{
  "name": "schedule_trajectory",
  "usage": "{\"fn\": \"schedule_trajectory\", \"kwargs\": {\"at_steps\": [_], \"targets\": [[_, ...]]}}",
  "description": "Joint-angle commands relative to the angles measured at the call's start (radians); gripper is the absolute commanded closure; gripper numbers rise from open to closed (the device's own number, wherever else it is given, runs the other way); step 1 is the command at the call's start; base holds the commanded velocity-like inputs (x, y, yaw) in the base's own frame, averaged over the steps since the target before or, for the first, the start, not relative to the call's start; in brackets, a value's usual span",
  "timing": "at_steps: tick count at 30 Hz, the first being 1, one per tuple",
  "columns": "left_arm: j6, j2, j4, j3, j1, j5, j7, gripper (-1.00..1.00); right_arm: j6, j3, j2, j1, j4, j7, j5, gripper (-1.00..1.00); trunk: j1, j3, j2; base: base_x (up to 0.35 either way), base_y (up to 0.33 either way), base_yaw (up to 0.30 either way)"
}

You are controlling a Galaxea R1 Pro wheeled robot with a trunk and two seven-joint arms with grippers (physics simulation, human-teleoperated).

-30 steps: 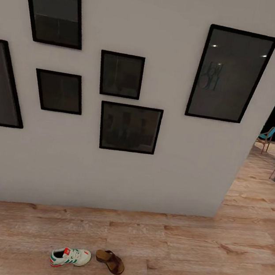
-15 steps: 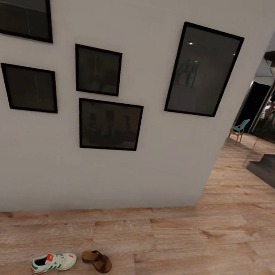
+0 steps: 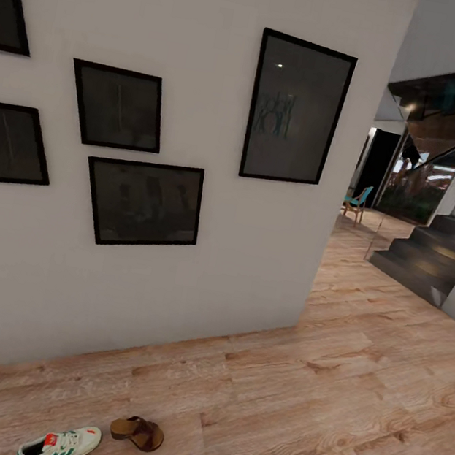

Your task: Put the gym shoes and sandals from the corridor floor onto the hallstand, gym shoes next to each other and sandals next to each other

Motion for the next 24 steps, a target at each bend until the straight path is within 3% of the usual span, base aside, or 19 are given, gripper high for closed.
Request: {"fn": "schedule_trajectory", "kwargs": {"at_steps": [1, 24], "targets": [[-0.003, 0.000, 0.000, 0.002, 0.000, 0.001, -0.001, -1.00, -0.003, -0.001, 0.000, -0.001, 0.001, 0.001, -0.001, -1.00, 0.000, -0.001, -0.001, 0.000, 0.000, -0.271], [-0.003, -0.002, 0.000, 0.002, 0.000, -0.002, -0.001, -1.00, -0.003, -0.001, 0.000, -0.001, 0.001, 0.001, -0.001, -1.00, 0.000, -0.012, -0.001, 0.000, 0.000, -0.271]]}}
